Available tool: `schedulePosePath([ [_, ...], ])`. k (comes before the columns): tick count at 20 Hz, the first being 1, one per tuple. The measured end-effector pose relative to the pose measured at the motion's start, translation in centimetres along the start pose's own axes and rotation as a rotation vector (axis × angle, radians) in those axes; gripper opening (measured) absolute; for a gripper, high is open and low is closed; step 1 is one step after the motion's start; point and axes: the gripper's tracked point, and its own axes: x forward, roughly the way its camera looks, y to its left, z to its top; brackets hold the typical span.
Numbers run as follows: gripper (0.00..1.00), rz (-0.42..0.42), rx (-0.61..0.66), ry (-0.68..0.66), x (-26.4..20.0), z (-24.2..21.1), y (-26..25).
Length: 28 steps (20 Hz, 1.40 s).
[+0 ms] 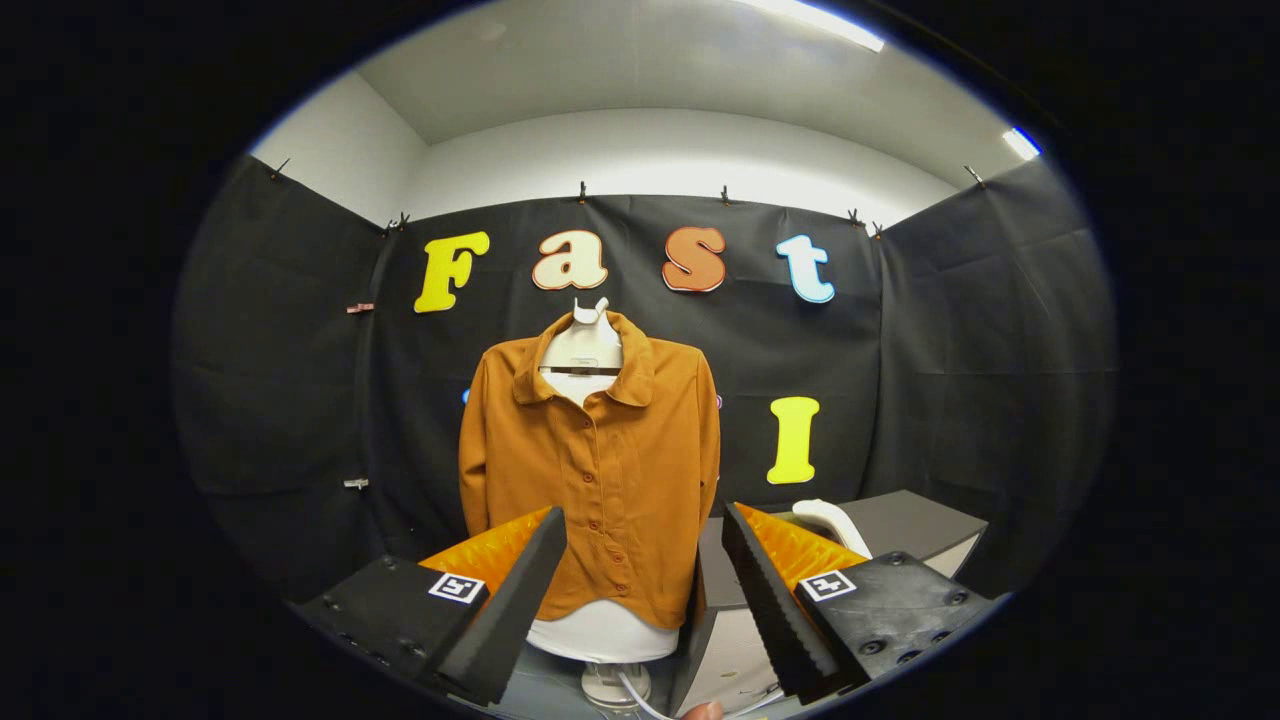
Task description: Iron the clothes twice with a garment steamer, once on the left side and once on the right side.
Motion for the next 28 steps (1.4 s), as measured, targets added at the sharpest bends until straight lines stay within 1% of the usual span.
schedulePosePath([
  [4,0.98,-0.001,0.028,0.039,1.1,0.6,-2.1],
  [7,0.98,-0.009,0.005,0.07,2.6,1.1,-4.9],
  [12,0.98,-0.006,0.035,0.236,5.8,-1.2,-10.7],
  [14,0.99,-0.046,0.031,0.311,7.0,-2.4,-14.2],
  [16,0.99,-0.065,0.018,0.361,8.9,-3.3,-17.4],
  [18,0.99,-0.079,0.002,0.43,10.4,-4.9,-20.5],
  [19,0.99,-0.082,0.014,0.46,11.2,-5.8,-21.8],
  [22,0.99,-0.086,0.064,0.569,13.9,-9.2,-25.1],
  [25,1.0,-0.108,0.12,0.675,16.6,-13.3,-28.2],
  [28,0.99,-0.11,0.193,0.769,18.7,-17.4,-30.1],
])
